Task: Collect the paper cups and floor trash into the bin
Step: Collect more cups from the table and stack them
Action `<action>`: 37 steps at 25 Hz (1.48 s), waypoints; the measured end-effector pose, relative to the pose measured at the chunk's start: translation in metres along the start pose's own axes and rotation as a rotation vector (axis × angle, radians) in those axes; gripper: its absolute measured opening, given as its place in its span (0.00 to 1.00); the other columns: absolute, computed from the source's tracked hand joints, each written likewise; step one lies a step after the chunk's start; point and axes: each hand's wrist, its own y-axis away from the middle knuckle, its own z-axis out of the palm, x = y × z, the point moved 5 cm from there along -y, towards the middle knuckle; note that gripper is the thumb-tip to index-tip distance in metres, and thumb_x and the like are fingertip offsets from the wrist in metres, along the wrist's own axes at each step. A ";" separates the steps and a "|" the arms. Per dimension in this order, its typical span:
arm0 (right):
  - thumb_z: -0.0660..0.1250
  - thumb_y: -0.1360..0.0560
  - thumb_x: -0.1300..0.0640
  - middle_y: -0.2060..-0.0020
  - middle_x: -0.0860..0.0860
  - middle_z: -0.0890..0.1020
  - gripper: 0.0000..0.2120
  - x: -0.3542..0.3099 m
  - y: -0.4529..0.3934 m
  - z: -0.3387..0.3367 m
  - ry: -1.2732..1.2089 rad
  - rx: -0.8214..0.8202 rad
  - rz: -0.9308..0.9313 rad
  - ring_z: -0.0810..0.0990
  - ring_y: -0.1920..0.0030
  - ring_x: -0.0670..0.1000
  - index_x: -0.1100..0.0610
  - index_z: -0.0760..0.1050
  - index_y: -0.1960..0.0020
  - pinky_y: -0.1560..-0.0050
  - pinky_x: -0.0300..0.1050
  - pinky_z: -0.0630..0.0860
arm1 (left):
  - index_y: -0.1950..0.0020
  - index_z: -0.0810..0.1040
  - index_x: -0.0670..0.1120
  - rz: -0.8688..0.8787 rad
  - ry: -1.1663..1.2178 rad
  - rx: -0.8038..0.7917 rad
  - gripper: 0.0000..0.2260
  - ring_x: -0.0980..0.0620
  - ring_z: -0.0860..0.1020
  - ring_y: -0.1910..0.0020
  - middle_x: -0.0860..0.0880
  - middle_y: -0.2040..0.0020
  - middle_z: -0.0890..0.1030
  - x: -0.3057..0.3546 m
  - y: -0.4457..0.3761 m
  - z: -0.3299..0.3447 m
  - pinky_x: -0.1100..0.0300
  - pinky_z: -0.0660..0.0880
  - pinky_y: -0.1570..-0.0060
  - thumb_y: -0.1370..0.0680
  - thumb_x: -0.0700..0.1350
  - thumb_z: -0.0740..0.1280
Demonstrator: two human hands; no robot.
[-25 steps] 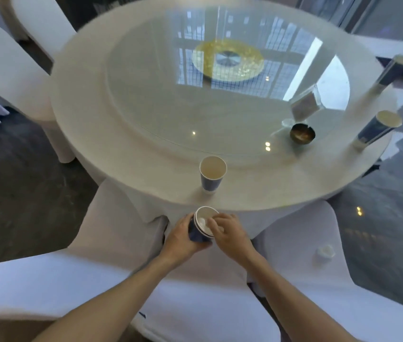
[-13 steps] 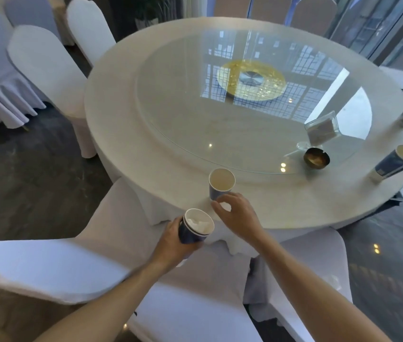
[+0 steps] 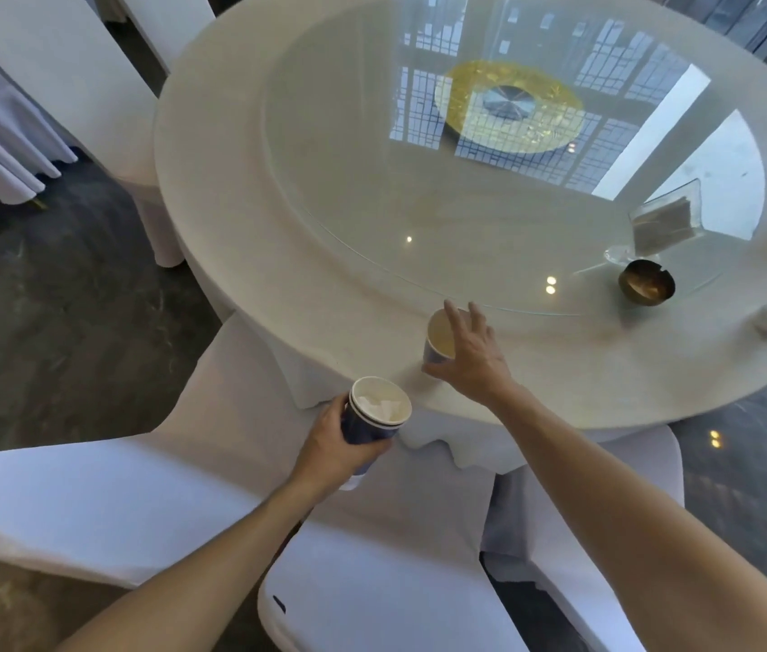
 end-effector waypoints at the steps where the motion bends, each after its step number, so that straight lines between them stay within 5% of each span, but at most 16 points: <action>1: 0.77 0.28 0.45 0.21 0.57 0.57 0.48 0.001 0.002 0.004 -0.046 0.017 -0.013 0.64 0.24 0.63 0.48 0.53 0.17 0.30 0.58 0.70 | 0.33 0.76 0.55 0.003 0.000 0.000 0.36 0.55 0.80 0.39 0.54 0.37 0.81 0.002 -0.002 -0.002 0.52 0.81 0.42 0.39 0.59 0.83; 4: 0.77 0.29 0.48 0.30 0.56 0.68 0.43 0.005 0.019 0.001 -0.167 0.087 0.040 0.72 0.31 0.59 0.54 0.60 0.20 0.36 0.52 0.73 | 0.30 0.75 0.53 0.030 0.018 -0.008 0.35 0.53 0.80 0.38 0.54 0.36 0.81 0.015 -0.013 -0.006 0.57 0.80 0.43 0.34 0.51 0.84; 9: 0.79 0.32 0.51 0.31 0.58 0.70 0.49 0.031 0.070 -0.009 -0.236 0.119 0.174 0.72 0.32 0.60 0.59 0.57 0.19 0.36 0.51 0.72 | 0.35 0.74 0.54 0.133 0.110 0.012 0.30 0.58 0.81 0.43 0.60 0.42 0.81 0.073 -0.036 0.000 0.62 0.79 0.50 0.32 0.46 0.84; 14: 0.80 0.33 0.46 0.27 0.59 0.69 0.53 0.072 0.139 -0.006 -0.264 0.095 0.316 0.71 0.28 0.61 0.59 0.54 0.18 0.30 0.54 0.71 | 0.30 0.73 0.50 0.229 0.245 -0.070 0.41 0.50 0.82 0.38 0.52 0.37 0.82 0.140 -0.035 0.047 0.50 0.82 0.42 0.39 0.60 0.82; 18: 0.80 0.38 0.40 0.28 0.53 0.74 0.58 0.092 0.187 -0.009 -0.363 0.076 0.404 0.74 0.29 0.59 0.53 0.53 0.18 0.32 0.58 0.75 | 0.28 0.73 0.49 0.287 0.258 -0.225 0.43 0.49 0.82 0.36 0.52 0.35 0.82 0.171 -0.005 0.104 0.49 0.82 0.39 0.40 0.59 0.81; 21: 0.78 0.43 0.33 0.40 0.45 0.80 0.50 0.115 0.219 -0.013 -0.412 0.169 0.386 0.83 0.41 0.54 0.47 0.63 0.27 0.44 0.59 0.83 | 0.29 0.73 0.51 0.299 0.199 -0.358 0.43 0.47 0.83 0.38 0.52 0.36 0.83 0.176 0.027 0.149 0.42 0.82 0.40 0.41 0.59 0.83; 25: 0.80 0.39 0.40 0.42 0.45 0.79 0.36 0.137 0.274 -0.032 -0.534 0.303 0.298 0.83 0.43 0.51 0.37 0.63 0.38 0.47 0.55 0.85 | 0.30 0.74 0.53 0.327 0.100 -0.456 0.40 0.51 0.84 0.40 0.54 0.39 0.84 0.170 0.074 0.195 0.43 0.83 0.42 0.40 0.58 0.83; 29: 0.83 0.35 0.53 0.43 0.37 0.78 0.39 0.163 0.335 -0.040 -0.665 0.346 0.249 0.82 0.41 0.46 0.43 0.63 0.33 0.43 0.51 0.84 | 0.27 0.69 0.51 0.332 0.027 -0.510 0.41 0.49 0.82 0.38 0.52 0.36 0.81 0.159 0.142 0.236 0.49 0.82 0.40 0.36 0.52 0.84; 32: 0.83 0.38 0.45 0.42 0.37 0.77 0.45 0.184 0.378 -0.038 -0.692 0.365 0.257 0.80 0.39 0.47 0.48 0.62 0.28 0.41 0.52 0.83 | 0.20 0.63 0.49 0.320 -0.046 -0.521 0.48 0.48 0.82 0.39 0.49 0.37 0.79 0.152 0.186 0.261 0.51 0.81 0.39 0.34 0.55 0.84; 35: 0.82 0.40 0.41 0.36 0.46 0.78 0.57 0.206 0.419 -0.040 -0.707 0.346 0.259 0.79 0.36 0.51 0.52 0.54 0.20 0.38 0.53 0.82 | 0.23 0.69 0.50 0.323 -0.063 -0.539 0.52 0.48 0.83 0.39 0.47 0.35 0.82 0.146 0.227 0.284 0.48 0.83 0.40 0.42 0.69 0.80; 37: 0.82 0.39 0.41 0.34 0.49 0.78 0.59 0.217 0.434 -0.044 -0.695 0.334 0.254 0.78 0.35 0.51 0.52 0.52 0.19 0.37 0.53 0.80 | 0.25 0.72 0.50 0.329 -0.080 -0.537 0.49 0.47 0.83 0.39 0.48 0.35 0.83 0.144 0.244 0.296 0.48 0.84 0.43 0.42 0.69 0.80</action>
